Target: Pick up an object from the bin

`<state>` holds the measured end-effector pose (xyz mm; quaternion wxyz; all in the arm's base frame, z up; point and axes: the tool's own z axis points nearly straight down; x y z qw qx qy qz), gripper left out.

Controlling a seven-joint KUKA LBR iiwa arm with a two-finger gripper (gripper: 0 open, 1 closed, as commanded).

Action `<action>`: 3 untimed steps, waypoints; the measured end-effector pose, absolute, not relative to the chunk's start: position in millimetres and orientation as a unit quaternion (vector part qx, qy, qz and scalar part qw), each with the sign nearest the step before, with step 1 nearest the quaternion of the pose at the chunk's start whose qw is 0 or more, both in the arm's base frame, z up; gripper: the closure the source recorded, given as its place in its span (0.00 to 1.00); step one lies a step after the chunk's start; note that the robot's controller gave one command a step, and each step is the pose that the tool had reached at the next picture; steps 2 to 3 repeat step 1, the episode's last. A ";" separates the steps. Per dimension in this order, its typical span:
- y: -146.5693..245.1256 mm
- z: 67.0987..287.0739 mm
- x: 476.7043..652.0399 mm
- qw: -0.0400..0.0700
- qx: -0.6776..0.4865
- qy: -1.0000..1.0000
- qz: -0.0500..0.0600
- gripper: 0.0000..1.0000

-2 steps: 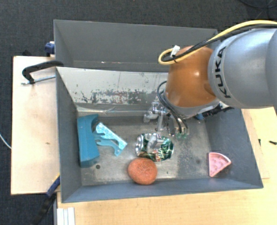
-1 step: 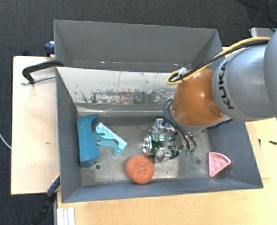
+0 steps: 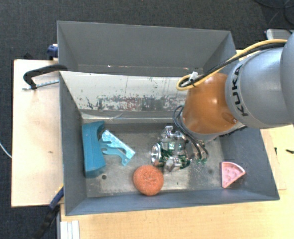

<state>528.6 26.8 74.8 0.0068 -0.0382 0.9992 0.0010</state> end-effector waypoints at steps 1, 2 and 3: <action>-2.9 211.4 524.5 0.003 -0.009 1.000 0.000 1.00; -2.9 211.4 524.5 0.003 -0.009 1.000 0.000 1.00; -2.9 211.4 524.5 0.003 -0.009 1.000 0.000 1.00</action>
Offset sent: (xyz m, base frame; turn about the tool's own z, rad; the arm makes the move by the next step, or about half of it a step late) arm 0.0000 0.0000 0.0000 0.0000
